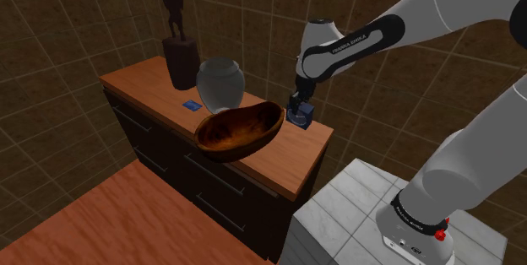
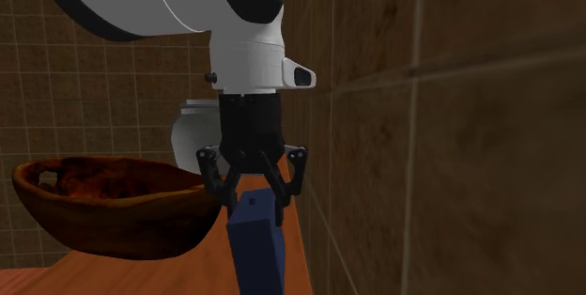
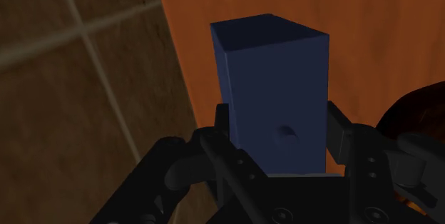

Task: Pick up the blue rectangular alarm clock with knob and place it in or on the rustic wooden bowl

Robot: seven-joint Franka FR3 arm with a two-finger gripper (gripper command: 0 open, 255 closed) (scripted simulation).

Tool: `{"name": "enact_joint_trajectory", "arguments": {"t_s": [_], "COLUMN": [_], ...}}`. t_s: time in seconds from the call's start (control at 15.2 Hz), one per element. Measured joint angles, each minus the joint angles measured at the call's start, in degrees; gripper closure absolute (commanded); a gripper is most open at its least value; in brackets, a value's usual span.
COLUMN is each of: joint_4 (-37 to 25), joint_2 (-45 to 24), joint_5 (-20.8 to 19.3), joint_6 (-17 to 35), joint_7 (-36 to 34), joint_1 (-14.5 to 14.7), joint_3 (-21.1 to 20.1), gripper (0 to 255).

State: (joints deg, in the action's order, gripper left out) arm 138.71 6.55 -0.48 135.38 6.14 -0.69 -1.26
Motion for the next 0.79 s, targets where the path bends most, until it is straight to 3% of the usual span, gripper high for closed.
{"name": "enact_joint_trajectory", "arguments": {"t_s": [0.79], "joint_4": [-0.55], "joint_2": [0.68], "joint_5": [0.31], "joint_6": [-4.61], "joint_7": [0.31], "joint_1": [-0.28], "joint_3": [-0.10], "gripper": [255]}}
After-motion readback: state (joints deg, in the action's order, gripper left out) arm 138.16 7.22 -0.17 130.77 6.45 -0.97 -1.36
